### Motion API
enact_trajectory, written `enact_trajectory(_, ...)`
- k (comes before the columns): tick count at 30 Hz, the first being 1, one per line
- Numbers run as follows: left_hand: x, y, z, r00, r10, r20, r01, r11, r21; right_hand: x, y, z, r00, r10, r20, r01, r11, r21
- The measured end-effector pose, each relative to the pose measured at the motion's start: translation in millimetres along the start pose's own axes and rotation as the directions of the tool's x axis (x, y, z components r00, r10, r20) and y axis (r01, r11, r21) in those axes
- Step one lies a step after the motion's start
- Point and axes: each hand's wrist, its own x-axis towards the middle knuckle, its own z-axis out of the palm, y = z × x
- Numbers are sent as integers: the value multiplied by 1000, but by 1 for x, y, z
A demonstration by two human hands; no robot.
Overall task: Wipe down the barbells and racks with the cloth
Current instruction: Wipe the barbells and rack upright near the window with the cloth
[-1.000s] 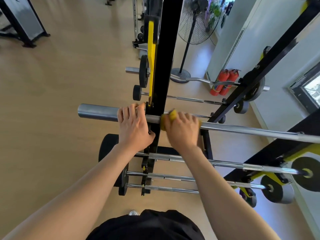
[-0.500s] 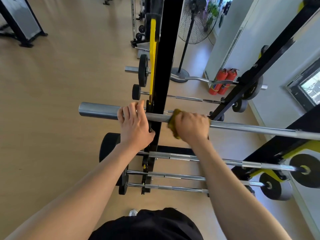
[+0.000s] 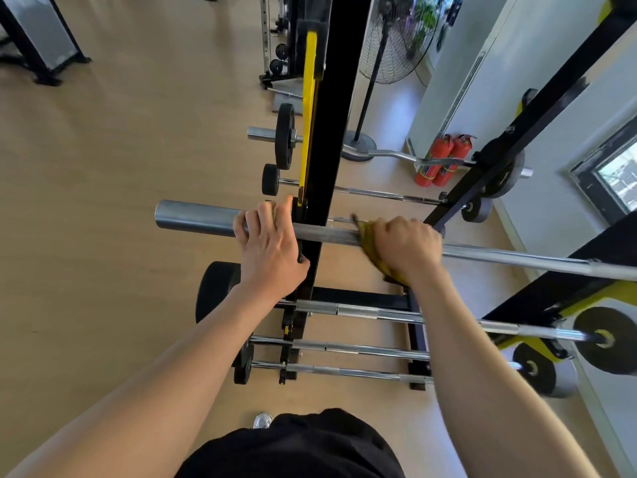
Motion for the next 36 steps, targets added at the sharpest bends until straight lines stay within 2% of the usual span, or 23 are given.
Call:
enact_trajectory(4, -2, 0, 1, 1000, 0, -31, -1, 1000, -6, -27, -85, 18, 960, -242, -139, 254, 964, 76)
enact_trajectory(6, -4, 0, 1, 999, -5, -52, 5, 1000, -6, -34, -88, 22, 906, -388, -166, 402, 914, 57)
enact_trajectory(8, -6, 1, 2, 997, -13, -70, 11, 1000, -21, -22, -60, 17, 867, -488, -100, 492, 870, 17)
enact_trajectory(10, -10, 1, 3, 995, -27, -91, 24, 999, -29, -7, -16, 15, 921, -386, -51, 385, 922, -30)
enact_trajectory(12, -13, 2, 5, 993, -35, -109, 33, 999, -22, -1, 35, 14, 986, -128, -105, 123, 991, -53)
enact_trajectory(14, -14, 4, 7, 993, -39, -115, 39, 999, -3, -5, 63, 12, 983, 85, -163, -83, 996, 22)
enact_trajectory(15, -14, 5, 7, 993, -44, -111, 46, 999, 12, -5, 63, 13, 976, 134, -173, -128, 991, 47)
enact_trajectory(16, -14, 6, 7, 993, -47, -108, 50, 998, 29, -4, 53, 11, 977, 141, -158, -135, 990, 47)
enact_trajectory(18, -16, 8, 4, 991, -24, -129, 27, 999, 24, -4, 10, 9, 995, 17, -96, -17, 1000, -9)
enact_trajectory(20, -18, 13, 0, 978, 53, -200, -69, 995, -76, -15, -40, 14, 984, -152, -97, 157, 986, 49)
enact_trajectory(22, -18, 23, -3, 953, 155, -261, -207, 960, -188, -21, -69, 17, 960, -235, -152, 250, 965, 86)
enact_trajectory(24, -15, 36, -5, 934, 234, -271, -308, 911, -276, -18, -65, 18, 944, -308, -120, 317, 947, 57)
enact_trajectory(27, -6, 56, -4, 921, 320, -223, -380, 861, -337, -14, -35, 15, 907, -416, -62, 418, 908, 19)
enact_trajectory(29, -1, 65, -2, 911, 377, -170, -413, 849, -330, -9, -3, 16, 936, -334, -107, 342, 938, 60)
enact_trajectory(32, 3, 76, 7, 897, 432, -94, -440, 847, -298, 1, 93, 16, 985, -104, -135, 109, 994, 27)
enact_trajectory(34, 3, 84, 12, 895, 444, -34, -435, 856, -279, 1, 156, 14, 978, -52, -201, 53, 999, 1)
enact_trajectory(36, 4, 95, 17, 914, 405, -11, -391, 876, -282, 0, 180, 14, 953, 55, -297, -36, 997, 67)
